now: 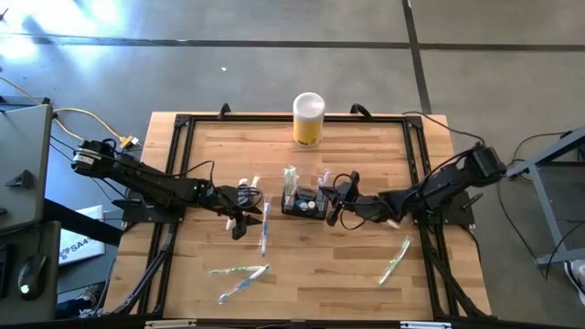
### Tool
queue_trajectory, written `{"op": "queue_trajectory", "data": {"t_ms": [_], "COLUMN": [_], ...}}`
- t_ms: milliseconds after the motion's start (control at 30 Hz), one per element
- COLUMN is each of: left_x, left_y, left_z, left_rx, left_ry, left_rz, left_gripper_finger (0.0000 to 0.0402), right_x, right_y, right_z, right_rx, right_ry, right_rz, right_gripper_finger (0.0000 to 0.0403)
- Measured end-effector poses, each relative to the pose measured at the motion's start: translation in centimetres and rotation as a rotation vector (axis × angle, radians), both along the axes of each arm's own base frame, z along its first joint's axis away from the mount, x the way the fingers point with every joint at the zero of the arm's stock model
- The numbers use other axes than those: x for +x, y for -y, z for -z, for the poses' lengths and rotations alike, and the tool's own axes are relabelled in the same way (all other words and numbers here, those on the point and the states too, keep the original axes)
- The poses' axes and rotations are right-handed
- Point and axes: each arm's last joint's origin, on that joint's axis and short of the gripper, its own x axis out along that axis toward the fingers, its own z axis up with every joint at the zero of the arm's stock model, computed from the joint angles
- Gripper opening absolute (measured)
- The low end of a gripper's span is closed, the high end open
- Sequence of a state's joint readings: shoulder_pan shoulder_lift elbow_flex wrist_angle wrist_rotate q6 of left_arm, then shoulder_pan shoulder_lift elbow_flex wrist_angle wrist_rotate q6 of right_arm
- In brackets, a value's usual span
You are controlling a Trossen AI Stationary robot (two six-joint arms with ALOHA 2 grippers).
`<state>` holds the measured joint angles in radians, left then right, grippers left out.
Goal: Pick & Place toothbrushing station
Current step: Put the green toothbrush into the wire organizer
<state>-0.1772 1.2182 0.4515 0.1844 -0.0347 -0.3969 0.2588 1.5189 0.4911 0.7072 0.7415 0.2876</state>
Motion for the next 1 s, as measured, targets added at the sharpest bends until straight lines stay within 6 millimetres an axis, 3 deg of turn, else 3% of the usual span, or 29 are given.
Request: {"op": "queue_trajectory", "data": {"t_ms": [233, 633, 767, 1000], "left_x": [0.0, 0.0, 0.0, 0.0], "left_y": [-0.1, -0.1, -0.1, -0.1], "left_z": [0.0, 0.0, 0.0, 0.0], "left_rx": [0.018, 0.016, 0.015, 0.015], "left_ry": [0.003, 0.003, 0.003, 0.003], "left_rz": [-0.03, -0.033, -0.032, -0.032], "left_gripper_finger": [0.0161, 0.0162, 0.0162, 0.0162], "right_x": [0.1, -1.1, -1.4, -1.4], "right_y": [-0.1, -1.7, -2.0, -1.0], "right_z": [0.5, -1.7, -2.2, -1.2], "right_rx": [-0.054, -0.186, -0.157, -0.113], "right_ry": [-0.044, -0.035, -0.013, -0.094], "right_rz": [-0.021, -0.028, -0.053, -0.058], "right_gripper_finger": [0.0003, 0.0004, 0.0004, 0.0012]}}
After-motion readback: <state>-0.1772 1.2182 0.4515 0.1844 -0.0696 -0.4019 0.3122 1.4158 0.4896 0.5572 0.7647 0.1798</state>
